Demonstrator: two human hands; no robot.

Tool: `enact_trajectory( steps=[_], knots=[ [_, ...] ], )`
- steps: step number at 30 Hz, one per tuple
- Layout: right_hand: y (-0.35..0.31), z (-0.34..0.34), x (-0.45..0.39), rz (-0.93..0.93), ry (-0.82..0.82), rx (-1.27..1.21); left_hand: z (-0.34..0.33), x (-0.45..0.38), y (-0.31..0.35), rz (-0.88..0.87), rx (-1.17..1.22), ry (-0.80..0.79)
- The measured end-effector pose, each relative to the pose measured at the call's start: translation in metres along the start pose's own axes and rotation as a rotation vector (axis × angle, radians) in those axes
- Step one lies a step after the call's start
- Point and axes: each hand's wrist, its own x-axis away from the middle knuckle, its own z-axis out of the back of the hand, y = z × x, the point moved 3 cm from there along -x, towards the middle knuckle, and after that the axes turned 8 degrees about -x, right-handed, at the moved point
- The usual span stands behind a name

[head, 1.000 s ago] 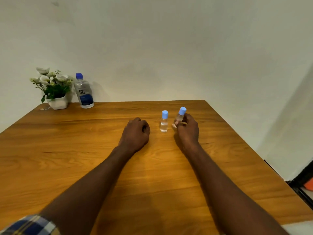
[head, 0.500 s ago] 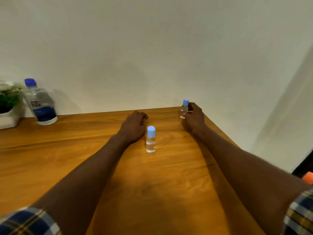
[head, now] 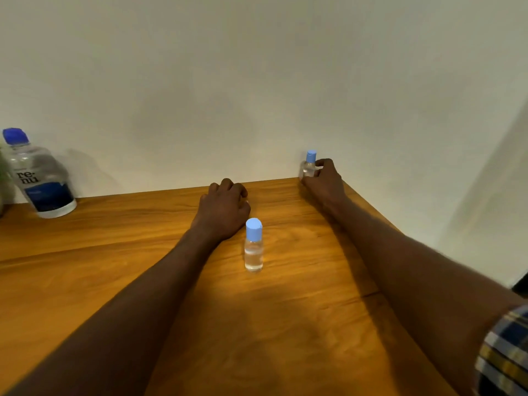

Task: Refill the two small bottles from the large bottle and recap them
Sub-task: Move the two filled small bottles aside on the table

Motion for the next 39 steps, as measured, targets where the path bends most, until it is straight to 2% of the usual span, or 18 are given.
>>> enact_trajectory(
  steps=[4, 17, 20, 24, 26, 29, 32, 35, 39],
  knots=[
    [0.001, -0.002, -0.003, 0.02, 0.032, 0.134, 0.0, 0.001, 0.0, 0.003, 0.002, -0.01],
    [0.001, -0.003, -0.006, -0.038, 0.011, 0.218, 0.003, 0.002, 0.001, 0.062, 0.012, 0.001],
    [-0.002, -0.002, -0.003, -0.066, 0.026, 0.194, 0.004, 0.005, 0.002, 0.071, -0.004, 0.013],
    [-0.012, 0.007, 0.015, -0.111, 0.129, 0.073, 0.015, 0.012, 0.007, 0.135, -0.131, 0.039],
    [-0.022, 0.014, 0.037, -0.131, 0.124, -0.001, 0.02, 0.015, 0.011, 0.127, -0.168, 0.004],
    [-0.038, 0.018, 0.09, -0.177, -0.03, -0.213, 0.023, 0.019, 0.013, 0.082, -0.112, -0.069],
    [-0.064, 0.018, 0.155, -0.228, -0.311, -0.453, 0.027, 0.033, 0.006, 0.06, 0.001, -0.114],
    [-0.085, 0.015, 0.199, -0.138, -0.531, -0.48, 0.032, 0.059, 0.001, -0.003, 0.045, -0.141],
    [-0.09, 0.016, 0.223, -0.073, -0.575, -0.396, 0.038, 0.086, 0.001, 0.038, -0.016, -0.144]
  ],
)
